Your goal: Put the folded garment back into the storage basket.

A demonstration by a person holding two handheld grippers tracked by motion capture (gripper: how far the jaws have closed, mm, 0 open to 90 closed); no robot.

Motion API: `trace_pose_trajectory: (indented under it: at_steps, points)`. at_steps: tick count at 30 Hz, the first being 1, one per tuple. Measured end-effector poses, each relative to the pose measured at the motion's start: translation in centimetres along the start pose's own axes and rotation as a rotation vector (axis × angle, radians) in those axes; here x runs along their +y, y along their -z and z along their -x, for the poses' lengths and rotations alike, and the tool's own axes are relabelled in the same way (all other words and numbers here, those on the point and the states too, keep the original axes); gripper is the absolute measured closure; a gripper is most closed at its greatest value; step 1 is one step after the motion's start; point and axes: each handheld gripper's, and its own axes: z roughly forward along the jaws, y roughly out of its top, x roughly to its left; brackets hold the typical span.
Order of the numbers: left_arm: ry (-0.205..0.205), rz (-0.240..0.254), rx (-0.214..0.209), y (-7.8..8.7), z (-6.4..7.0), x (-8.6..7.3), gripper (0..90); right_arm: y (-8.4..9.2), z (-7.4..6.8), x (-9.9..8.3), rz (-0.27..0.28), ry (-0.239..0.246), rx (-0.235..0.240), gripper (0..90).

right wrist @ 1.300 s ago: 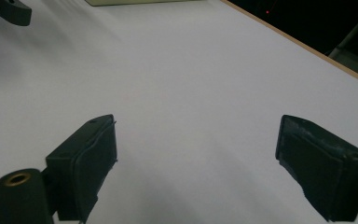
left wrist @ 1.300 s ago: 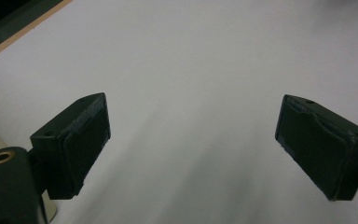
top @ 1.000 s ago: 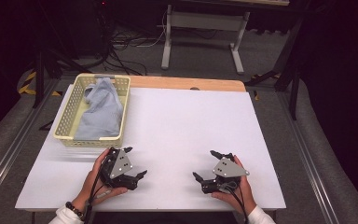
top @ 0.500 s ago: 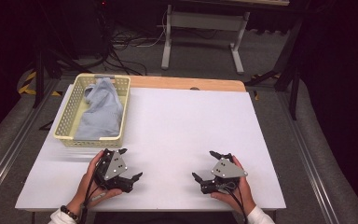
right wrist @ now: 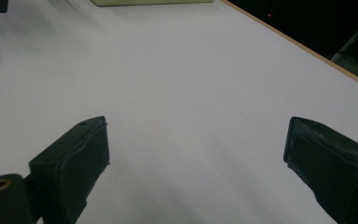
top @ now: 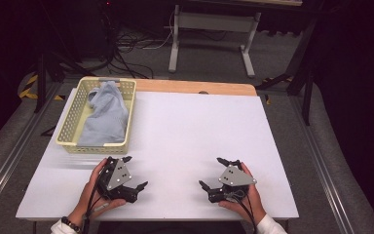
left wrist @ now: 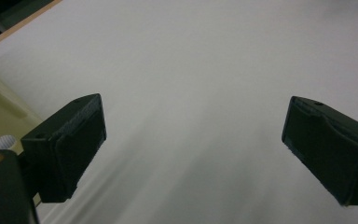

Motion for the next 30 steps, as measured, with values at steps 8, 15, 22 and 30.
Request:
trace_pose_trajectory:
  at_steps: [8, 15, 22, 30]
  points:
    - [-0.006, 0.003, 0.002, 0.18, 0.03, -0.01, 7.3, -0.14, -0.11, 0.02, -0.008, 0.007, 0.001, 7.4]
    - [-0.005, 0.003, 0.000, 0.18, 0.01, 0.01, 7.3, -0.18, -0.07, 0.02, -0.009, 0.006, 0.000, 7.5]
    - [-0.005, 0.002, 0.003, 0.22, 0.04, 0.03, 7.3, -0.15, -0.12, 0.06, -0.009, 0.013, 0.000, 7.6]
    - [-0.007, 0.000, 0.002, 0.17, 0.05, 0.00, 7.3, -0.23, -0.13, 0.06, -0.013, 0.014, 0.000, 7.6]
